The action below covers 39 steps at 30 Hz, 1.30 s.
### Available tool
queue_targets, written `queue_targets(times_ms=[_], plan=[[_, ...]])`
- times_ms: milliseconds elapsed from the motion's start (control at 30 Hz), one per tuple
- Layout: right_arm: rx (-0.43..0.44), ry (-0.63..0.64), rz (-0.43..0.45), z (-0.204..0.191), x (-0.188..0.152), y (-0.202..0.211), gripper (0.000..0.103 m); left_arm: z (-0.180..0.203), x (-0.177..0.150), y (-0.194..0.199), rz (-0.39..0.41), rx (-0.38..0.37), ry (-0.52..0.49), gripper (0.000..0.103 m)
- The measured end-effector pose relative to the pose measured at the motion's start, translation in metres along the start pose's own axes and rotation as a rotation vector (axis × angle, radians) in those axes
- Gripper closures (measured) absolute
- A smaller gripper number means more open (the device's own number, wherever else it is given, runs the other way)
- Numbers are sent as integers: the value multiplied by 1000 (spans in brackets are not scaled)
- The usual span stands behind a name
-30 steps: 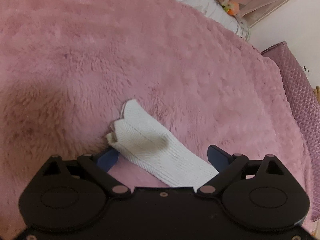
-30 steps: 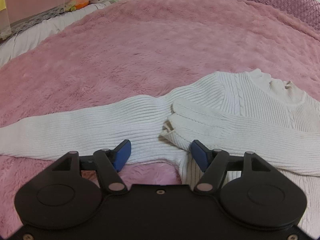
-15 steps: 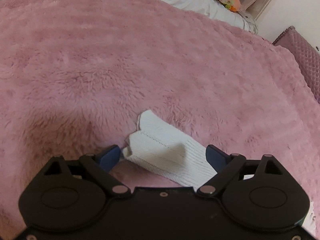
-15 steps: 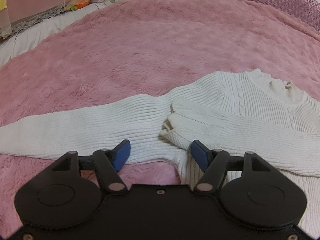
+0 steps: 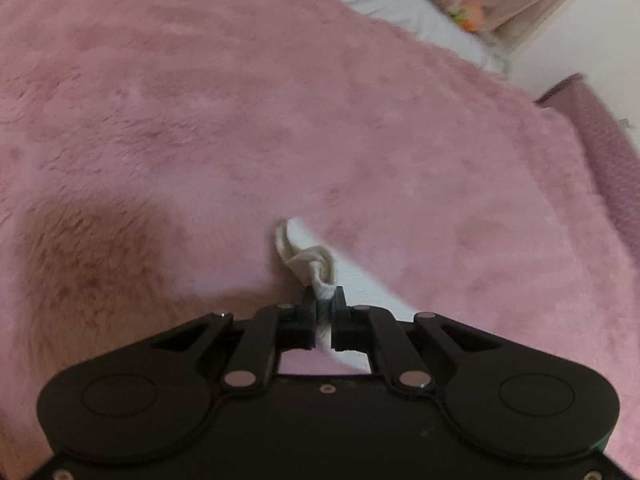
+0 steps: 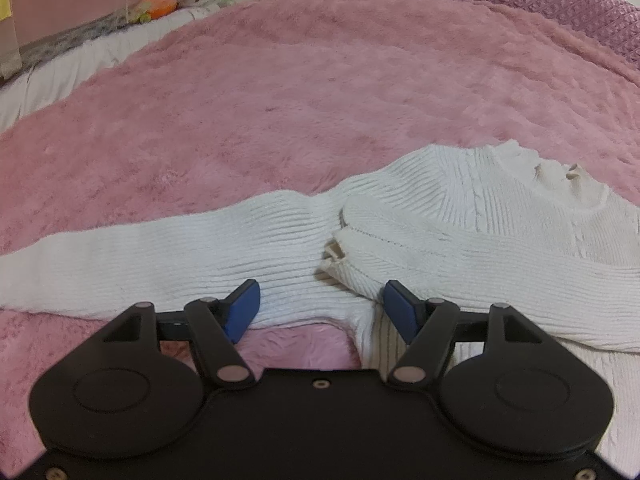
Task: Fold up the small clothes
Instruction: 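Carry the held cuff with the left gripper across the sweater body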
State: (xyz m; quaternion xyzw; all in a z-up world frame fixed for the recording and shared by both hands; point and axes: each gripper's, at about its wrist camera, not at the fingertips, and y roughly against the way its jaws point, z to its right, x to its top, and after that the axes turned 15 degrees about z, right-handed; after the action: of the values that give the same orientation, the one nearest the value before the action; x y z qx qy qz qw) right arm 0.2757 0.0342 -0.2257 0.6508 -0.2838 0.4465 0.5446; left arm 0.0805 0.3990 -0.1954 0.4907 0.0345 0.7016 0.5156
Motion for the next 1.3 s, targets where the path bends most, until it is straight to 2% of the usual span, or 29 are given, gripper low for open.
queue_targets(times_ms=[100, 267, 433, 500, 633, 800, 1067, 1200, 1300], plan=[[-2, -1, -8, 3, -1, -2, 34, 19, 7, 14, 12, -92, -3, 100], [17, -22, -21, 9, -4, -5, 34, 67, 13, 37, 15, -301, 1, 100], [-5, -56, 28, 26, 1, 17, 33, 136, 2, 45, -61, -509, -16, 100], [-29, -62, 36, 39, 3, 28, 33, 163, -9, 47, -92, -567, -39, 100], [-127, -23, -14, 69, 1, 43, 33, 214, -42, 51, -165, -661, -79, 100], [-157, -104, -59, 115, -2, 76, 33, 271, -93, 65, -280, -775, -82, 100], [-238, -145, -48, 166, -14, 139, 33, 359, -176, 110, -404, -961, -122, 100], [-299, -152, -51, 196, -25, 160, 33, 394, -228, 115, -474, -1001, -157, 100], [-349, -167, -59, 219, -33, 172, 33, 406, -276, 106, -548, -976, -187, 100]])
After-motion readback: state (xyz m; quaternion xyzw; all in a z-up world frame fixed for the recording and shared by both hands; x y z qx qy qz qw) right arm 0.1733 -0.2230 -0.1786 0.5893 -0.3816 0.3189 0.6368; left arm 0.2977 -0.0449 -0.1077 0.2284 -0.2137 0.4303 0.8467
